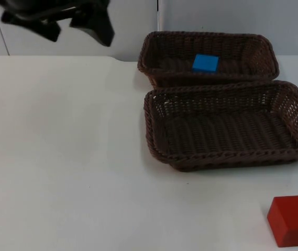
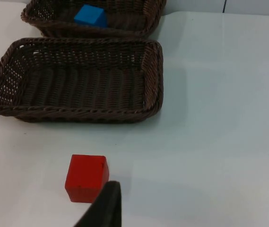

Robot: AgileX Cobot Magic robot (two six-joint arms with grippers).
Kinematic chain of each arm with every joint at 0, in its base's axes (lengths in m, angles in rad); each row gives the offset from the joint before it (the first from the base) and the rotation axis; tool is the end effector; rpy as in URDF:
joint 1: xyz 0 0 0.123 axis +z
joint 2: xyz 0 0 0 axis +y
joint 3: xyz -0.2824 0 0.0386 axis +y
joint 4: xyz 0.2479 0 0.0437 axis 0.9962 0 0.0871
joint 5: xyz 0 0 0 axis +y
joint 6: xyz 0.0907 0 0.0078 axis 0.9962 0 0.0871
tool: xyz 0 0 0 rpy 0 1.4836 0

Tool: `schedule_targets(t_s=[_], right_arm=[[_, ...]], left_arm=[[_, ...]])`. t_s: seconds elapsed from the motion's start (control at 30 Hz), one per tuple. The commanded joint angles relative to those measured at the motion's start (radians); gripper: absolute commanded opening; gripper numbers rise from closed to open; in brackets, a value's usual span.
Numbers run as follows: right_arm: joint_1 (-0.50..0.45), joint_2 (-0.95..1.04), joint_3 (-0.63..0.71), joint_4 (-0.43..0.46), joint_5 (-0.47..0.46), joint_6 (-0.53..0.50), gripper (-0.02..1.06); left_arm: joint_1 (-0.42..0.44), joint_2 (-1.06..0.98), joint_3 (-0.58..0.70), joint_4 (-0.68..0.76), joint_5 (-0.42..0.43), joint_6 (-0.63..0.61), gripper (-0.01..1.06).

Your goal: Pick up one cube with the left hand and place it into the upper basket. Pick up one cube with the right hand and place it into the lower basket.

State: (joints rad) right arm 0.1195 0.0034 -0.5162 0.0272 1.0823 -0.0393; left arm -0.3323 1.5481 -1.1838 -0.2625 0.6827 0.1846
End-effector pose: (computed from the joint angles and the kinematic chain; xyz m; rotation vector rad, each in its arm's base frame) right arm -0.0073 0.0013 0.2800 -0.1647 2.0472 0.0824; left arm 0.3090 -0.1224 0.2860 0.4591 2.4886 -0.3496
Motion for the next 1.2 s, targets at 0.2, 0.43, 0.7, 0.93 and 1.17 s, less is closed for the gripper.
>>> schedule_targets(t_s=[0.2, 0.43, 0.7, 0.93, 1.17], right_arm=[[-0.005, -0.003, 0.000, -0.004, -0.002, 0.001, 1.05], [-0.005, -0.003, 0.000, -0.004, -0.002, 0.001, 1.05], [-0.005, -0.003, 0.000, -0.004, -0.002, 0.001, 1.05], [-0.005, -0.003, 0.000, -0.002, -0.002, 0.001, 1.05], [-0.005, -0.003, 0.000, 0.004, -0.002, 0.001, 1.05]], left_arm=[[0.029, -0.175, 0.140, -0.026, -0.033, -0.010, 0.79], [0.029, -0.330, 0.267, -0.026, -0.043, -0.010, 0.79], [0.029, -0.458, 0.362, -0.026, -0.055, -0.010, 0.79], [0.029, -0.542, 0.440, -0.026, -0.067, -0.017, 0.79], [0.029, -0.609, 0.442, -0.020, -0.033, -0.017, 0.79]])
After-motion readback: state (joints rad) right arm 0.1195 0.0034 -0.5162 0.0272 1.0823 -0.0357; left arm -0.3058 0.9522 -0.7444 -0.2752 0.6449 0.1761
